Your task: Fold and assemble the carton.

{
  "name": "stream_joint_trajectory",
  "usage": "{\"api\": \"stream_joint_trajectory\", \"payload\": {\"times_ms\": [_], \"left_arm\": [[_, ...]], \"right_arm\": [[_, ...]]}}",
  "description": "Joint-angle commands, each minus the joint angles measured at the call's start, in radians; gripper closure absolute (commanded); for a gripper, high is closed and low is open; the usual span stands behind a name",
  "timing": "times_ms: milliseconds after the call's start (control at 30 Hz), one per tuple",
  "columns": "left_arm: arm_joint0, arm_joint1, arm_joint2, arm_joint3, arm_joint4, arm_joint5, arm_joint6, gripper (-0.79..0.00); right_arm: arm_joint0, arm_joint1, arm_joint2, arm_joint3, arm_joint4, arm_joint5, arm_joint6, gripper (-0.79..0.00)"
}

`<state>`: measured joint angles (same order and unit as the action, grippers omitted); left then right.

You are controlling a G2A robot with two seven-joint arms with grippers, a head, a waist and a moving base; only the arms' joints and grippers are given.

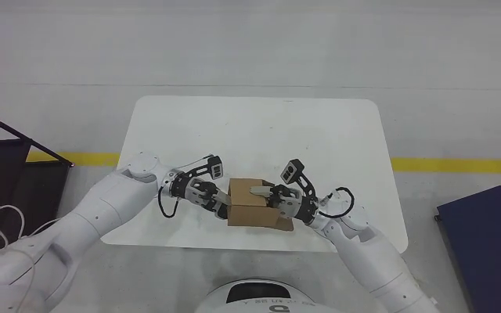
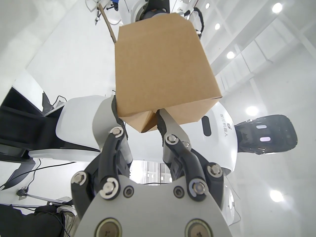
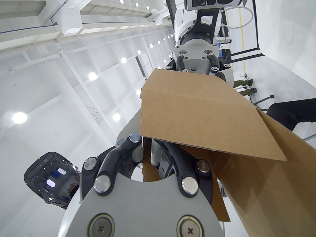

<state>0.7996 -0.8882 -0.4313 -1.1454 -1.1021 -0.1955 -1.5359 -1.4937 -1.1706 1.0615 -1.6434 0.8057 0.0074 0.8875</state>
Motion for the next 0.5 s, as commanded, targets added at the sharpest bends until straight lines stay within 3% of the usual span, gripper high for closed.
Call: {"api": "stream_joint_trajectory", "payload": {"times_ms": [0, 467], "left_arm": [[-0.001, -0.001, -0.002, 0.002, 0.0, 0.004, 0.0, -0.339], [0.003, -0.019, -0.02, 0.012, 0.042, 0.024, 0.0, -0.332]], "right_arm": [[0.0, 0.0, -0.002, 0.0, -0.002, 0.001, -0.001, 0.0], [0.002, -0.001, -0.006, -0.001, -0.007, 0.0, -0.006, 0.0]]}}
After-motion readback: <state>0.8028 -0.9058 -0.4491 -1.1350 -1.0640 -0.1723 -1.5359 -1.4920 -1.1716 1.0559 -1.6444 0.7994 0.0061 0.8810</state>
